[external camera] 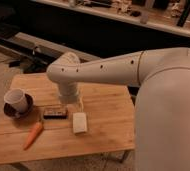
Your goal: Wipe the white sponge on the table
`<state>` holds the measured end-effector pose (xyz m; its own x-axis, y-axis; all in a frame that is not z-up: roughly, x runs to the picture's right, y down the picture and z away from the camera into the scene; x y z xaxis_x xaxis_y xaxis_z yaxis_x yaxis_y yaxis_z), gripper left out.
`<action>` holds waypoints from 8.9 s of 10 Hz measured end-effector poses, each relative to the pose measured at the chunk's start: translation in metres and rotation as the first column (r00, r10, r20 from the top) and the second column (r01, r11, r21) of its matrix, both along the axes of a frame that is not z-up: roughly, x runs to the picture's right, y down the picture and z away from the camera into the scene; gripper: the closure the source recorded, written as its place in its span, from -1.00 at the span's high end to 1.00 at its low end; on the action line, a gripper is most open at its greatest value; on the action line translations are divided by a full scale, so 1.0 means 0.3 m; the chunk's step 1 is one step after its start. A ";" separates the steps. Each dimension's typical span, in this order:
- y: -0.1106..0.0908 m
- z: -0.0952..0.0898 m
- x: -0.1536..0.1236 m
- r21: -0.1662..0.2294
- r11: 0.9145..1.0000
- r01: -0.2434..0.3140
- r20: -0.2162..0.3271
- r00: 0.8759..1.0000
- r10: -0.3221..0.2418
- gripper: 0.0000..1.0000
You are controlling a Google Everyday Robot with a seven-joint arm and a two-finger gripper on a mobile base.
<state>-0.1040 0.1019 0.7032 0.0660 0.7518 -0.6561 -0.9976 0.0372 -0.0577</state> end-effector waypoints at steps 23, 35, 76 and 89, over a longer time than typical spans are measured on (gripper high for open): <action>0.148 0.262 0.141 -0.091 0.995 -0.040 0.089 0.995 0.048 0.30; 0.168 0.314 0.141 -0.154 0.986 -0.062 0.094 0.993 0.077 -0.88; -0.145 0.634 0.168 -0.103 0.992 0.066 0.007 0.998 -0.066 -1.00; 0.201 0.291 0.334 -0.292 0.949 0.117 0.042 0.993 -0.110 -1.00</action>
